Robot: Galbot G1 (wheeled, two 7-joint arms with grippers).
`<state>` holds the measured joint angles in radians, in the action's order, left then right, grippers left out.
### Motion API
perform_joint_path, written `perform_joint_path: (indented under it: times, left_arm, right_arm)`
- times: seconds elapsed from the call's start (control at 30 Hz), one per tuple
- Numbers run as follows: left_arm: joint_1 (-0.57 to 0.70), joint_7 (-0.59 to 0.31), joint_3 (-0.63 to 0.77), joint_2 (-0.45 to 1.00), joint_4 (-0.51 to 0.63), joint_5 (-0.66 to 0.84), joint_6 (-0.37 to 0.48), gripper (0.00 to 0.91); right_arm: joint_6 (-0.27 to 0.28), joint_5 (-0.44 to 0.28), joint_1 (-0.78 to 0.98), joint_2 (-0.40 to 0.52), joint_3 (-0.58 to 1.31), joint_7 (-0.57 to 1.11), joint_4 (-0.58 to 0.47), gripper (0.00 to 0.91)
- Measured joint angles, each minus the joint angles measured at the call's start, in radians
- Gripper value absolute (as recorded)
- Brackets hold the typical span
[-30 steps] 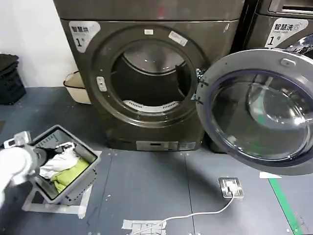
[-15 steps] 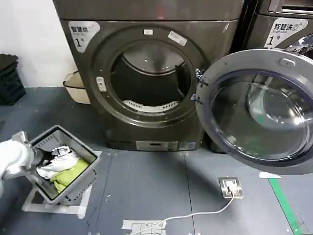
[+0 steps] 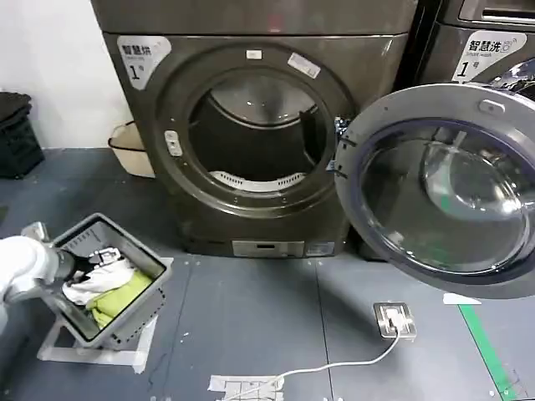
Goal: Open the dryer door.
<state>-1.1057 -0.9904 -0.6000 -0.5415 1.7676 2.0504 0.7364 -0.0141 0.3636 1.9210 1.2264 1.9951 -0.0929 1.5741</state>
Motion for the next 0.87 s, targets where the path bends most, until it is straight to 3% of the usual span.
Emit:
perform_joint_path:
  times: [0.87]
  left_arm:
    - [0.026, -0.004, 0.013, 0.006, -0.022, 0.019, 0.0, 0.907]
  right_arm:
    - [-0.014, -0.015, -0.004, 0.007, -0.002, -0.016, -0.002, 0.907]
